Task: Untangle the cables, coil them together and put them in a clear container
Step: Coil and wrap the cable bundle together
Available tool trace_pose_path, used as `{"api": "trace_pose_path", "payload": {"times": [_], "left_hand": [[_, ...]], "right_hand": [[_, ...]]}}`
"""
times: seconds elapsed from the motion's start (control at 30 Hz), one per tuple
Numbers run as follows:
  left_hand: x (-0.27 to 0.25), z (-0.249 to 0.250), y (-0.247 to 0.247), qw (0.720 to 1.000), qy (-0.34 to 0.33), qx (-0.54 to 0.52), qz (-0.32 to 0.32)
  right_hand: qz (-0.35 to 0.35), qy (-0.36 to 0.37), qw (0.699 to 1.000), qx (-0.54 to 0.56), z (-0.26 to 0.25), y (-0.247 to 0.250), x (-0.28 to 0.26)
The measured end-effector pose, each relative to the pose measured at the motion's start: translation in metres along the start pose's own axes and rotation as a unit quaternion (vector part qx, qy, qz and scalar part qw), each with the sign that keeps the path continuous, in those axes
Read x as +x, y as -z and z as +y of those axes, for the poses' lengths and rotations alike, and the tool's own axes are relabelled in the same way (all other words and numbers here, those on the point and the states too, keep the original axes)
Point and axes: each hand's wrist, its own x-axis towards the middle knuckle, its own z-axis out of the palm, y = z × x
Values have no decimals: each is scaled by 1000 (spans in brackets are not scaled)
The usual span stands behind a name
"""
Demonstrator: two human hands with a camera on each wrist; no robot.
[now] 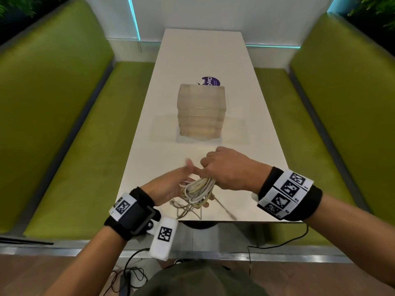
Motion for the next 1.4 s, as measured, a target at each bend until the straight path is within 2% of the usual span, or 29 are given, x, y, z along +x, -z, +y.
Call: {"api": "trace_pose_path", "payload": {"times": [0.07, 0.17, 0.23, 0.4, 0.53, 0.7, 0.93, 1.07, 1.17, 1.3, 1.4], "left_hand": [[3, 3, -11, 993, -5, 113, 28], [9, 2, -20, 981, -8, 184, 62], [11, -1, -23, 980, -22, 187, 62], [17, -9, -27, 976, -38, 185, 112], [19, -10, -27, 981, -38, 150, 118], [21, -27, -27, 975, -59, 139, 163], [17, -28, -24, 977, -59, 170, 115], [14, -27, -23, 984, -57, 147, 87], [11, -34, -25, 985, -72, 117, 103], [6, -50, -22, 983, -95, -36, 156], [7, -48, -24, 979, -115, 17, 165]], "right_hand": [[-31, -5, 999, -8, -2, 1, 1], [-55, -6, 998, -5, -1, 1, 0], [-85, -17, 996, 5, 0, 2, 0], [-161, -62, 984, 50, 3, 7, 2], [-164, -72, 983, 31, -1, 7, 1], [-156, -61, 986, 1, -8, 7, 4], [-218, -74, 969, 90, -8, 6, 4], [-199, -53, 978, 42, -10, 6, 2], [-172, -55, 983, 28, -9, 7, 1], [-123, -93, 988, 16, 3, 7, -2], [-99, -127, 986, 35, 8, 7, -3]]}}
